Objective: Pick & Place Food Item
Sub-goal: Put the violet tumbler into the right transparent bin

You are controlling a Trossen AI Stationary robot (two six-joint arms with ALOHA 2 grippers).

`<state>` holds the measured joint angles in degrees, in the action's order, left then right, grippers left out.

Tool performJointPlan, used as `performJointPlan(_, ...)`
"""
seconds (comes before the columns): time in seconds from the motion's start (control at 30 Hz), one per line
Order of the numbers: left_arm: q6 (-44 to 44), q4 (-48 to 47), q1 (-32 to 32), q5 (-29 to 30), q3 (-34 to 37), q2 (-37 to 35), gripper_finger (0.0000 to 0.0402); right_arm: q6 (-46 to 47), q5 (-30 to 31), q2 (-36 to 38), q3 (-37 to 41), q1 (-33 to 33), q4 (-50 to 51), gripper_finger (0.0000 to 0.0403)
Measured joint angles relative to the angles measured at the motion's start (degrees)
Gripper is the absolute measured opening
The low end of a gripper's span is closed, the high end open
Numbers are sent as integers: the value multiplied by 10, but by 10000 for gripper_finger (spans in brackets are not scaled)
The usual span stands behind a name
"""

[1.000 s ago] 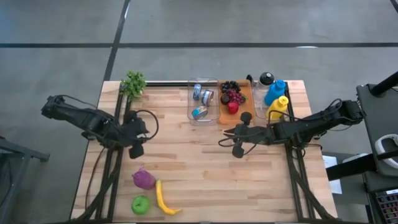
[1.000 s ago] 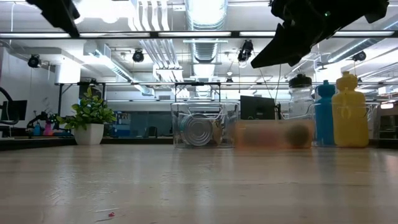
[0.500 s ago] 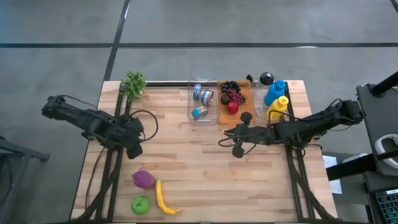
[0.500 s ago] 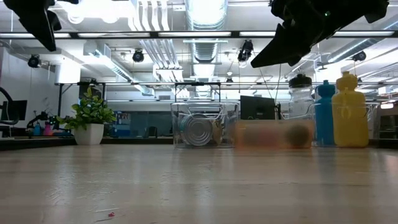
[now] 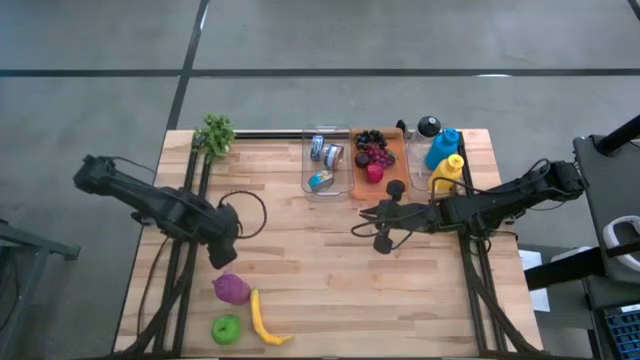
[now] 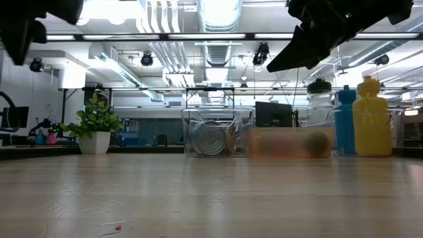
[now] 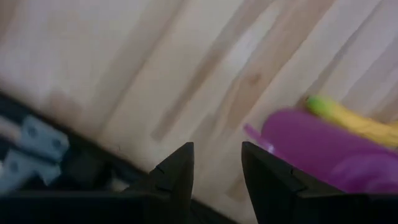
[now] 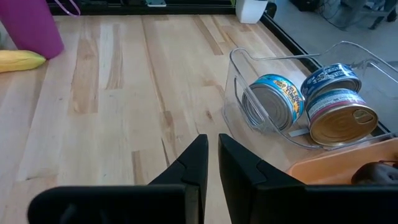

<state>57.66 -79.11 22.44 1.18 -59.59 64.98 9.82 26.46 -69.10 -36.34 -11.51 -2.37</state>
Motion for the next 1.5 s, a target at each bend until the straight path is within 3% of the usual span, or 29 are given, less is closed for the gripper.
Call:
performJointPlan(0.23,105,-56,6,-90,0,46,136,1,-21,0,0,0,0,34)
performJointPlan(0.53,226,-50,44,-164,0,76,136,-14,-30,0,0,0,0,34)
performJointPlan(1.2,444,39,158,-173,22,75,136,-38,-30,0,0,0,1,34)
performJointPlan(1.5,457,133,170,-173,63,74,134,-33,-30,0,0,0,0,34)
